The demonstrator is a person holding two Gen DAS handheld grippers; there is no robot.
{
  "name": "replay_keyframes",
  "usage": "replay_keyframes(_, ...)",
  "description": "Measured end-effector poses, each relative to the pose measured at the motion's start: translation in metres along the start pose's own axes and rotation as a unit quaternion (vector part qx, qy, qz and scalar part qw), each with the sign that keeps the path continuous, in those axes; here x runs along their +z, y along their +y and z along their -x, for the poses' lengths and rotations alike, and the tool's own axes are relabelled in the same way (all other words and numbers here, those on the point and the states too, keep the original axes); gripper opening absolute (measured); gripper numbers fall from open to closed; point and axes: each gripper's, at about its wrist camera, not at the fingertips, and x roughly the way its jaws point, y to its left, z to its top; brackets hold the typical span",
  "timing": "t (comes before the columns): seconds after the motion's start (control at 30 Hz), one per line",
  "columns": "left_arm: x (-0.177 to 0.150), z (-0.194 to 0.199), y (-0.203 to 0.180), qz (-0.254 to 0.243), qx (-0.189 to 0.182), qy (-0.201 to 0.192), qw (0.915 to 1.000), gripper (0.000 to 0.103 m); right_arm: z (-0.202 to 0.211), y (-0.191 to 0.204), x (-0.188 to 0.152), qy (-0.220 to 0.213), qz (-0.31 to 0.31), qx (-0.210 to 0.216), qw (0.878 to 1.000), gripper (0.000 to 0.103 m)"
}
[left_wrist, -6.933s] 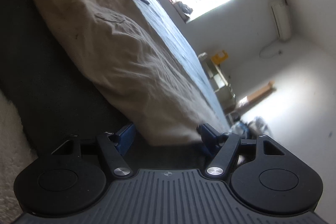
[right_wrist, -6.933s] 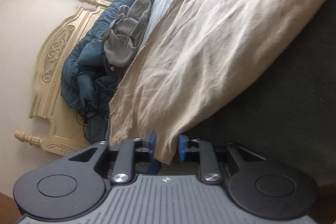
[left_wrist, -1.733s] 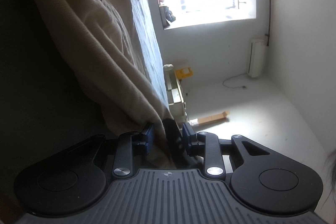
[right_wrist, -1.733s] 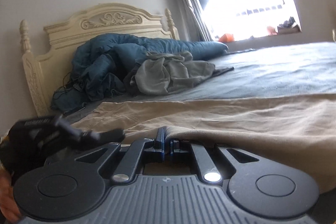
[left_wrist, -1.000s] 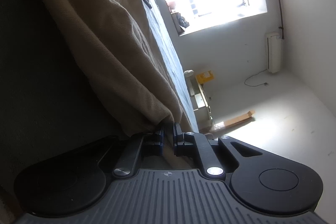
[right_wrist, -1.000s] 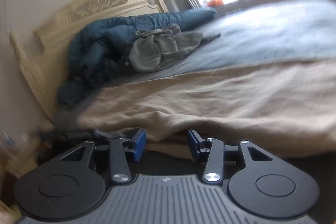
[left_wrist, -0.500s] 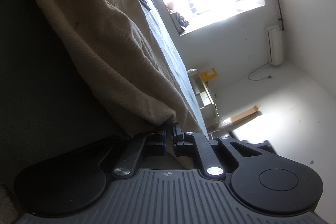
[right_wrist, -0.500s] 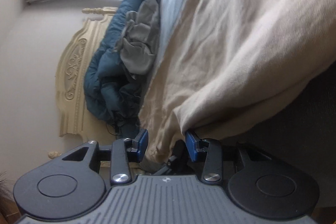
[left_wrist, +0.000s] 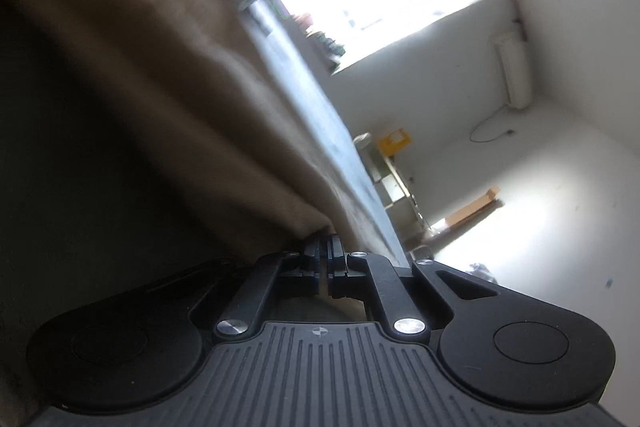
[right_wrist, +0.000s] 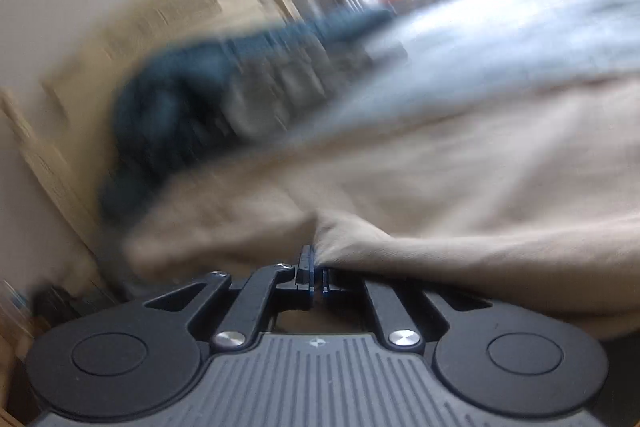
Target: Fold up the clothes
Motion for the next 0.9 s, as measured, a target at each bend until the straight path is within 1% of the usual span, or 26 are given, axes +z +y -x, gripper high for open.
replay_keyframes(0.03,-0.001,0.003,0.0,-0.001,-0.001,0.0,1.0,0.004,0.002,0.001,-0.004,-0.002,0.002,-0.003,1.0,0.004)
replay_keyframes(0.1,0.0,0.007,-0.003,-0.01,0.001,-0.001,0.9999,0.004,0.013,0.007,-0.005,-0.008,0.012,-0.021,1.0,0.009)
replay_keyframes(0.13,0.001,0.008,-0.003,-0.011,0.001,0.0,0.9999,0.004,0.017,0.009,-0.004,-0.009,0.016,-0.034,0.999,0.017)
replay_keyframes(0.17,0.002,0.009,-0.002,-0.007,0.0,0.001,1.0,0.004,0.025,0.01,-0.004,-0.007,0.015,-0.042,0.999,0.019)
replay_keyframes(0.23,0.004,0.01,-0.001,0.001,-0.003,0.003,1.0,0.004,0.043,0.01,-0.003,0.002,0.006,-0.043,0.999,0.02)
replay_keyframes(0.27,0.007,0.01,0.0,0.004,-0.005,0.005,1.0,0.004,0.052,0.012,-0.001,0.005,0.009,-0.036,0.999,0.023)
replay_keyframes(0.37,0.017,0.014,0.007,0.009,-0.007,0.006,0.9999,0.004,0.064,0.026,0.005,-0.01,0.037,0.019,0.999,0.023)
replay_keyframes(0.43,0.017,0.02,0.008,0.012,-0.007,0.008,0.9999,0.004,0.06,0.04,0.01,-0.031,0.058,0.05,0.997,0.023)
replay_keyframes(0.5,0.022,0.02,0.005,0.014,-0.006,0.009,0.9998,0.005,0.044,0.052,0.012,-0.037,0.084,0.056,0.994,0.023)
replay_keyframes(0.57,0.02,0.028,0.005,0.015,-0.007,0.006,0.9998,0.008,0.018,0.054,0.01,-0.02,0.094,0.051,0.994,0.023)
replay_keyframes(0.6,0.02,0.032,0.006,0.016,-0.009,0.004,0.9998,0.01,0.004,0.049,0.008,0.0,0.088,0.036,0.995,0.023)
replay_keyframes(0.63,0.021,0.038,0.006,0.02,-0.012,0.002,0.9997,0.017,-0.011,0.042,0.005,0.024,0.078,0.017,0.997,0.02)
replay_keyframes(0.67,0.02,0.041,0.008,0.023,-0.013,-0.002,0.9996,0.023,-0.019,0.035,0.002,0.035,0.058,0.013,0.998,0.014)
replay_keyframes(0.73,0.02,0.046,0.009,0.029,-0.009,-0.007,0.9995,0.027,-0.021,0.023,0.002,0.041,0.008,0.024,0.999,0.015)
replay_keyframes(0.77,0.019,0.046,0.011,0.031,-0.008,-0.009,0.9994,0.028,-0.016,0.022,0.005,0.04,-0.005,0.03,0.999,0.015)
replay_keyframes(0.83,0.017,0.046,0.013,0.03,-0.011,-0.014,0.9994,0.029,-0.007,0.028,0.011,0.03,-0.002,0.037,0.999,0.019)
replay_keyframes(0.9,0.017,0.043,0.007,0.016,-0.018,-0.016,0.9996,0.029,-0.003,0.039,0.016,0.019,0.015,0.05,0.998,0.019)
